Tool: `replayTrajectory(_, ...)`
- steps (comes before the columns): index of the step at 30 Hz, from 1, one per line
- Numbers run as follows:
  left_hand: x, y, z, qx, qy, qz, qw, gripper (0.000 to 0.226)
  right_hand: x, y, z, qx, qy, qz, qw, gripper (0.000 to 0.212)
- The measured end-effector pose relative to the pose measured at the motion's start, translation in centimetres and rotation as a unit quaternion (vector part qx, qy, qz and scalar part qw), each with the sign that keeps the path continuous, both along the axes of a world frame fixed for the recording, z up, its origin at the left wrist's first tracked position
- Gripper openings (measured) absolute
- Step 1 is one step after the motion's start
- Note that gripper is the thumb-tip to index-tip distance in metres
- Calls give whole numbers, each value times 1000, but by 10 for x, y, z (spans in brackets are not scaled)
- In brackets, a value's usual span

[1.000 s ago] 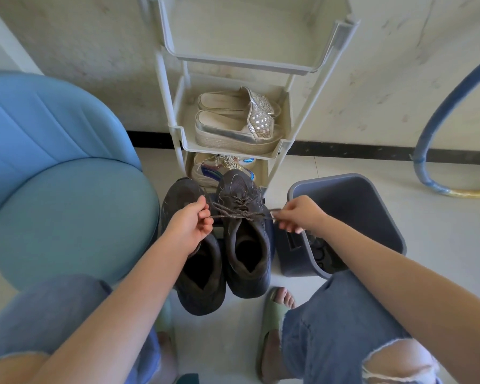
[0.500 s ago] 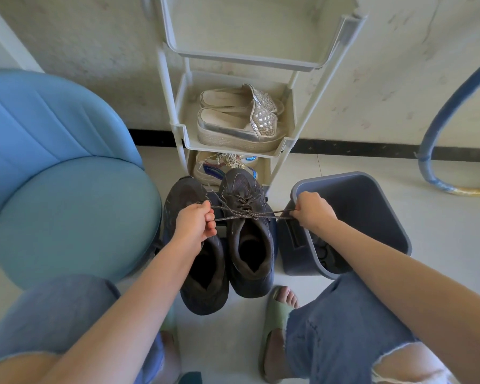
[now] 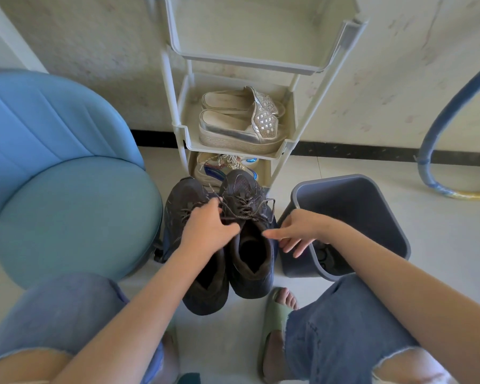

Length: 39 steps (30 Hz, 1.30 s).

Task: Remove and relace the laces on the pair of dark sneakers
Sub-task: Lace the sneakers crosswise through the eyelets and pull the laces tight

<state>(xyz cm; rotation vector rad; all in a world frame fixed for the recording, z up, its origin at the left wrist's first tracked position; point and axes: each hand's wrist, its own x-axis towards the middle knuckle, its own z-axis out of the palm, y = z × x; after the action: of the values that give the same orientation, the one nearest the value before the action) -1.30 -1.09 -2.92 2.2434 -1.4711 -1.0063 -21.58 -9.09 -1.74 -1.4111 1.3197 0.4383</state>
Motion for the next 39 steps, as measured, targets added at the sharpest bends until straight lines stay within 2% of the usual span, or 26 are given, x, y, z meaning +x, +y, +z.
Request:
replayTrajectory(3, -11, 0, -12, 9, -45, -62, 997, 72, 26, 8, 0, -102, 35, 82, 991, 43)
replayTrajectory(7, -26, -1, -15, -51, -167, -118, 977, 45, 37, 12, 0, -127, 64, 117, 983, 26)
replayTrajectory(9, -30, 0, -16, -49, -153, -118, 980, 40, 35, 12, 1, -115, 72, 111, 985, 23)
replayTrajectory(15, -19, 1, 0, -23, -44, -115, 992, 53, 31, 14, 1, -114, 88, 164, 976, 26)
replayTrajectory(18, 5, 2, 26, -87, -14, -52, 995, 38, 30, 9, 16, -98, 118, 162, 975, 41)
replayTrajectory(20, 31, 1, 36, -110, -49, 4, 993, 31, 37, 6, 31, -180, 99, 145, 968, 49)
replayTrajectory(22, 54, -1, 37, -42, -71, 41, 996, 28, 54, 7, 41, -313, 19, 84, 946, 45)
replayTrajectory(24, 68, 0, 34, 95, -70, 12, 993, 36, 81, 13, 45, -363, -84, 50, 927, 36)
replayTrajectory(26, 71, 3, 29, 190, -38, -49, 980, 51, 108, 21, 38, -348, -118, 109, 923, 26)
replayTrajectory(28, 71, 9, 25, 226, -19, -70, 971, 58, 126, 30, 23, -346, -95, 200, 912, 22)
replayTrajectory(30, 73, 13, 18, 234, -18, -79, 969, 52, 135, 36, 10, -360, -74, 290, 884, 18)
replayTrajectory(33, 78, 16, 18, 258, 6, -84, 962, 38, 134, 38, 6, -349, -95, 376, 853, 32)
replayTrajectory(37, 86, 20, 27, 232, 33, -66, 970, 26, 123, 36, 7, -339, -78, 453, 821, 26)
replayTrajectory(39, 88, 21, 34, 177, 96, -32, 979, 22, 122, 39, 7, -346, -95, 445, 820, 14)
